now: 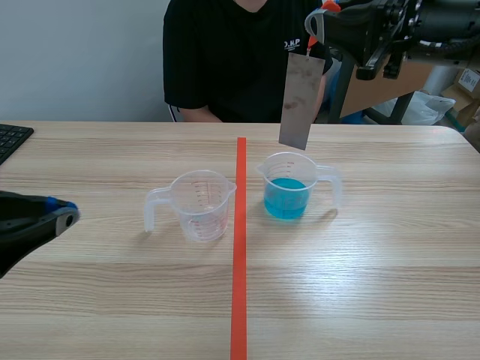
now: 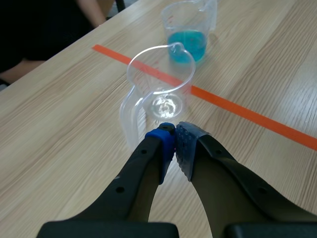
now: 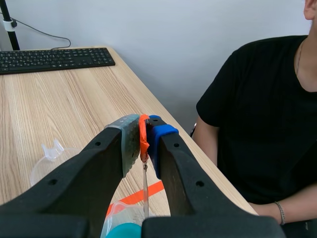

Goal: Do the redox reaction experiment.
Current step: 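Move the plate over the blue solution, then point at the plate with the left hand, then lower the plate into the blue solution, then hold the plate still in the solution, then raise the plate and point at it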

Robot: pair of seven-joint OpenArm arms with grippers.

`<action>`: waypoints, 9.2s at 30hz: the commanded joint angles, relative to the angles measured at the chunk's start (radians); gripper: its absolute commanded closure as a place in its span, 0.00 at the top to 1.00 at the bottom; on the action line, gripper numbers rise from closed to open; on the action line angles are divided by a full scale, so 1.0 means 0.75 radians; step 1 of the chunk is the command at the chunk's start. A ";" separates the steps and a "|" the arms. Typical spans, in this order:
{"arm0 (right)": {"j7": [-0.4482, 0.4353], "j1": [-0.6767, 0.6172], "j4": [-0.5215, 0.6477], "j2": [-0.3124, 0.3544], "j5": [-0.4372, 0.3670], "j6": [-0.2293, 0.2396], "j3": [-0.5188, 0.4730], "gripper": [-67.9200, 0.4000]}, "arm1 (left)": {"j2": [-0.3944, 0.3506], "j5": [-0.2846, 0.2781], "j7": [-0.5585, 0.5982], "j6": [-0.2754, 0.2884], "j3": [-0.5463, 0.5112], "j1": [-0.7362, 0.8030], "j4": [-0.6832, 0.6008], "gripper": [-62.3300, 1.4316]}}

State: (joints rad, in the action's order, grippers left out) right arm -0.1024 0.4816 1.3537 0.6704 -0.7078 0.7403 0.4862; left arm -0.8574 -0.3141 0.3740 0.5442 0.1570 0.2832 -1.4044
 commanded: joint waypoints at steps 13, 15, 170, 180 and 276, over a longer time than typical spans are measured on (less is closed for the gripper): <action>-0.015 0.038 0.022 0.007 -0.025 0.007 -0.021 0.03 | 0.352 0.108 -0.293 -0.143 0.471 -0.615 0.062 0.10; -0.015 0.038 0.022 0.007 -0.025 0.007 -0.021 0.03 | 0.405 0.114 -0.305 -0.150 0.525 -0.686 0.110 0.10; 0.013 -0.007 -0.305 -0.195 0.086 0.007 -0.018 0.02 | 0.565 -0.214 -0.151 -0.569 -0.526 1.026 -0.046 0.10; 0.010 -0.007 -0.405 -0.241 0.138 0.007 -0.018 0.02 | 0.618 -0.215 -0.231 -0.569 -0.526 1.026 -0.045 0.10; 0.349 -0.014 0.069 0.033 -0.515 0.007 -0.093 0.03 | 0.439 -0.231 -0.170 -0.400 -0.526 1.026 -0.065 0.10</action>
State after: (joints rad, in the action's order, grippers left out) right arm 0.1711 0.4484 1.3884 0.6872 -1.0718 0.7380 0.4320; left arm -0.5091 -0.4778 0.2283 0.2394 -0.2333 1.0500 -1.4319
